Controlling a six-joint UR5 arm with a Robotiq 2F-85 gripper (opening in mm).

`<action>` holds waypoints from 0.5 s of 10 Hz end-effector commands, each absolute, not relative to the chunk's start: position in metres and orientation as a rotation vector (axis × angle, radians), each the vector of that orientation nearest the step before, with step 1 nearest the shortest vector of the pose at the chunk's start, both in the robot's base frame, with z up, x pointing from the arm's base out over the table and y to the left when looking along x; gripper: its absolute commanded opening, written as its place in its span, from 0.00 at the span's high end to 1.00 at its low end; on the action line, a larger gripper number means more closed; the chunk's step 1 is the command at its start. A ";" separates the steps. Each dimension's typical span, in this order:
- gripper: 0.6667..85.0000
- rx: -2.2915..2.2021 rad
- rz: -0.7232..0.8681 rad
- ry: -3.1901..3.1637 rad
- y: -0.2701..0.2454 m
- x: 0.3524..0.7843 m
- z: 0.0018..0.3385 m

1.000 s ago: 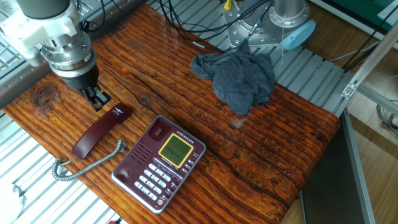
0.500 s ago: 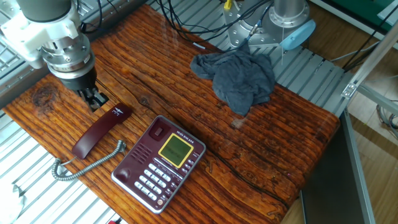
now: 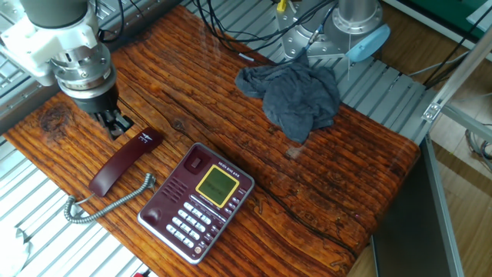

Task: Place the handset of the telephone on the corresponding phone cradle

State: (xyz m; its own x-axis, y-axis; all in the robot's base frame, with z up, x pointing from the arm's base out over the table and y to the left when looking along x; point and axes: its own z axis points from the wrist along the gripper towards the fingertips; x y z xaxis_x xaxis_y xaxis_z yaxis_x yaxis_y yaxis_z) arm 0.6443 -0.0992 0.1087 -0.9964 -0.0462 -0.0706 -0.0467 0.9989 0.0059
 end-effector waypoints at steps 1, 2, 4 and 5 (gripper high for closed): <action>0.00 -0.065 0.013 3.054 -0.100 0.649 0.110; 0.00 -0.062 0.024 3.052 -0.098 0.650 0.110; 0.00 -0.075 0.047 3.050 -0.094 0.650 0.110; 0.00 -0.078 0.040 3.050 -0.095 0.650 0.110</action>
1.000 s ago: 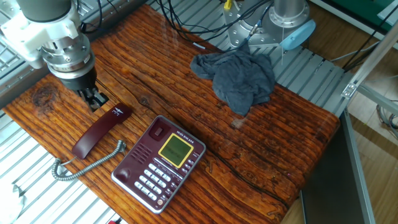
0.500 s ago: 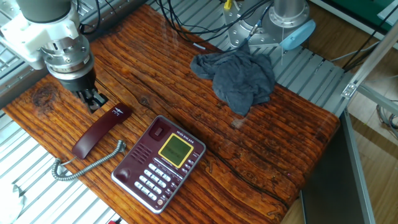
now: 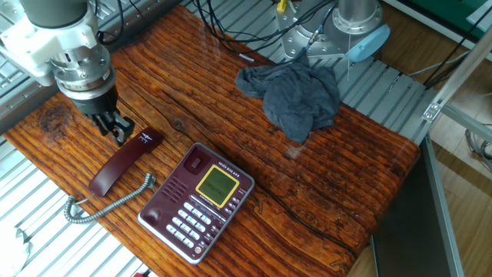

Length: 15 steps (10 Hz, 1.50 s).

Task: Place the handset of the telephone on the corresponding phone cradle

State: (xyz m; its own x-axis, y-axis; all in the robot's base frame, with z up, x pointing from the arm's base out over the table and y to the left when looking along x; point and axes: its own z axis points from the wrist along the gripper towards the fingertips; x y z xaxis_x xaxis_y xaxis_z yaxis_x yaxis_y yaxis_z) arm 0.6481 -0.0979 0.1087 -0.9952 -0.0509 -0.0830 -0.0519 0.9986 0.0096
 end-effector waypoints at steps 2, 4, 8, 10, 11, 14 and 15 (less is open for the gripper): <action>0.00 -0.073 0.055 3.056 -0.093 0.649 0.109; 0.00 -0.059 0.044 3.067 -0.095 0.647 0.107; 0.00 -0.069 0.044 3.069 -0.094 0.649 0.094; 0.00 -0.080 0.043 3.064 -0.094 0.652 0.084; 0.00 -0.093 0.036 3.070 -0.095 0.651 0.080; 0.02 -0.093 0.041 3.083 -0.094 0.648 0.071; 0.02 -0.093 0.039 3.082 -0.094 0.649 0.069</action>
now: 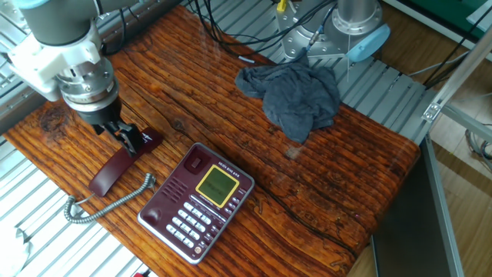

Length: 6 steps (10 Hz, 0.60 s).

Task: Place the handset of the telephone on the corresponding phone cradle

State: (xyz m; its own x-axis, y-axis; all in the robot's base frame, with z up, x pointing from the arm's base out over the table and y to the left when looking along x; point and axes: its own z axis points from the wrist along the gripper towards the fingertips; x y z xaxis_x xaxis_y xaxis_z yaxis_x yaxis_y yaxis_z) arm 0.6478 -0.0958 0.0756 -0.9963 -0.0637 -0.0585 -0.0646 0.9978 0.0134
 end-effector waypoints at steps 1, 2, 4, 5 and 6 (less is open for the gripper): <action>0.02 -0.095 0.034 3.082 -0.095 0.649 0.065; 0.02 -0.095 0.034 3.077 -0.095 0.650 0.062; 0.03 -0.091 0.012 3.070 -0.098 0.652 0.057; 0.04 -0.097 -0.023 3.063 -0.104 0.654 0.054; 0.04 -0.090 -0.019 3.059 -0.104 0.655 0.051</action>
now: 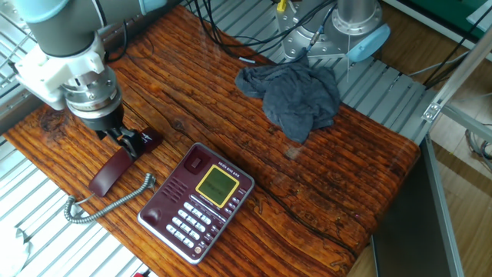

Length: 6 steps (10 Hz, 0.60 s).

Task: Place the handset of the telephone on the corresponding phone cradle

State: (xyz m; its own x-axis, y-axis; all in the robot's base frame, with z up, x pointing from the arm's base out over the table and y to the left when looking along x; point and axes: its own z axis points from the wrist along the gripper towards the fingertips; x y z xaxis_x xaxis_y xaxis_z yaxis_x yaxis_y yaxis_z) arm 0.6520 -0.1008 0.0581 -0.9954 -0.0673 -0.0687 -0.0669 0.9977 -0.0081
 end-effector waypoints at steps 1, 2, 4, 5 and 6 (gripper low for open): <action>0.04 -0.078 -0.023 3.056 -0.105 0.656 0.050; 0.05 -0.056 -0.008 3.054 -0.102 0.656 0.050; 0.06 -0.026 0.060 3.077 -0.094 0.651 0.051; 0.06 -0.028 0.069 3.079 -0.093 0.650 0.051; 0.06 -0.030 0.066 3.072 -0.093 0.652 0.048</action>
State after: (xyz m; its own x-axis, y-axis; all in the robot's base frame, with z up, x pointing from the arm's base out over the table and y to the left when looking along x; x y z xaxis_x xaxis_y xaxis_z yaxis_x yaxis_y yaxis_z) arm 0.6515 -0.0970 0.0497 -0.9972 -0.0338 -0.0668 -0.0350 0.9993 0.0165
